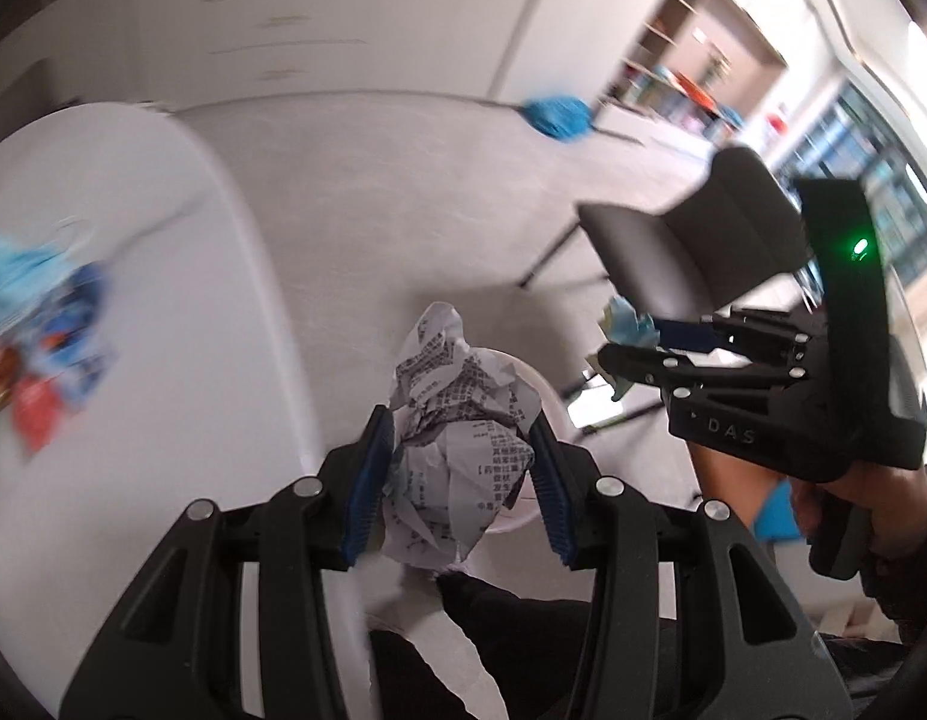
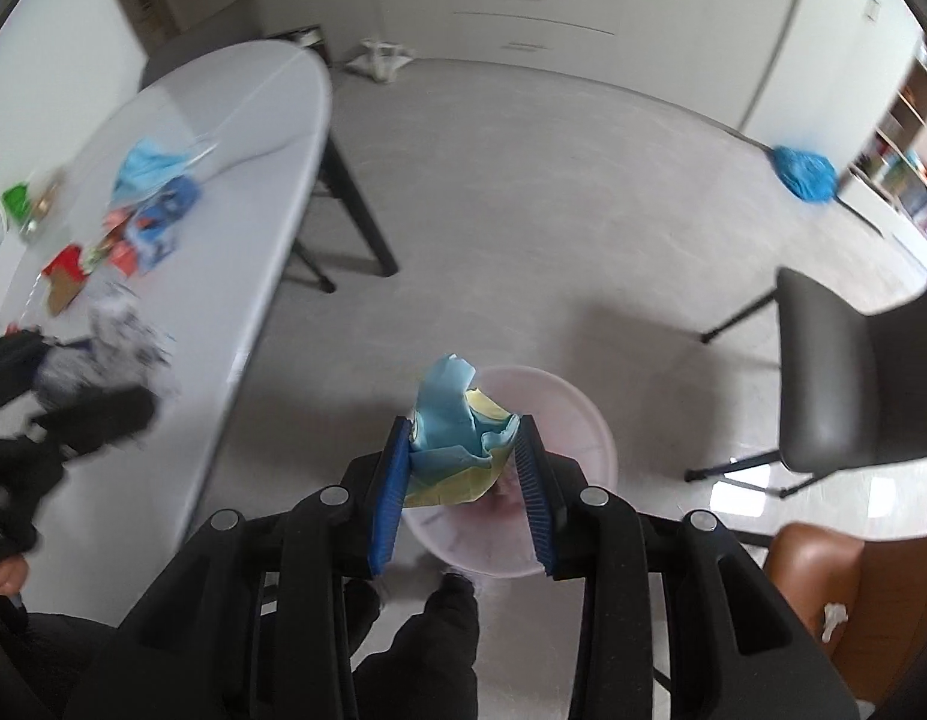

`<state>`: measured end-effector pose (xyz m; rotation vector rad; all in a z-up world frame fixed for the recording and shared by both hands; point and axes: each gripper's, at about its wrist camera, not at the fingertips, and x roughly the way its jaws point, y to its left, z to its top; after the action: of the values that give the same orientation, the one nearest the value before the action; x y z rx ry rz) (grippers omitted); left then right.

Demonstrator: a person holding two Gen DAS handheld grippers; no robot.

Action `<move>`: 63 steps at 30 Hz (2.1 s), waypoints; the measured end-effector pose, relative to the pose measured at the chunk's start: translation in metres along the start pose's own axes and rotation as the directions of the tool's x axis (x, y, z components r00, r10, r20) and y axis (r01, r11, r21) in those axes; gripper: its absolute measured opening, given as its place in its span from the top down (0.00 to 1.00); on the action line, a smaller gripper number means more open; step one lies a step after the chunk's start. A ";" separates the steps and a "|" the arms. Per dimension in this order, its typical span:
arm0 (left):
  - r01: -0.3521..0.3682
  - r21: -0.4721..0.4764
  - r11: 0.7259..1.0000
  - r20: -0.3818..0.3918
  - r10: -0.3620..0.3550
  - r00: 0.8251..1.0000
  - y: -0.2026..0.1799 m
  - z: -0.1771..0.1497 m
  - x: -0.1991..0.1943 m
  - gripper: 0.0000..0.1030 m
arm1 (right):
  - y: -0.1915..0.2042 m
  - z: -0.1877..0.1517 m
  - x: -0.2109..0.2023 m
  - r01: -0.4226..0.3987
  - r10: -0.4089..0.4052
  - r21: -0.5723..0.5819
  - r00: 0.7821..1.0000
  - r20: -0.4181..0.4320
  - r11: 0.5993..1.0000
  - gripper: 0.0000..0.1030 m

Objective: Collect trash
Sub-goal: 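Drop the paper into the wastebasket with the left tool while the right drops the tissue, then bring both open tools back over the table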

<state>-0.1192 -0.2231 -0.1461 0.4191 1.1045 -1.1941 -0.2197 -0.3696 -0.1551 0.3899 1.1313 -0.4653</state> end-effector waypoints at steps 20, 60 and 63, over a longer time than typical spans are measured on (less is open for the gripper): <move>-0.123 -0.088 0.988 -0.001 0.124 0.992 -0.023 0.025 0.017 0.24 | -0.060 -0.009 0.015 -0.064 0.064 0.028 0.998 -0.010 0.998 0.64; -0.435 -0.593 0.678 0.068 0.580 0.812 0.154 -0.109 -0.185 0.07 | 0.184 0.058 -0.020 -0.234 0.287 -0.405 0.955 0.073 0.884 0.02; -0.450 -0.624 0.639 0.049 0.607 0.793 0.172 -0.125 -0.196 0.07 | 0.212 0.056 -0.019 -0.255 0.306 -0.441 0.951 0.048 0.860 0.02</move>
<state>-0.0154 0.0389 -0.0824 0.0808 0.9611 -0.3163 -0.0689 -0.2185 -0.1034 0.1308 1.0086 0.0280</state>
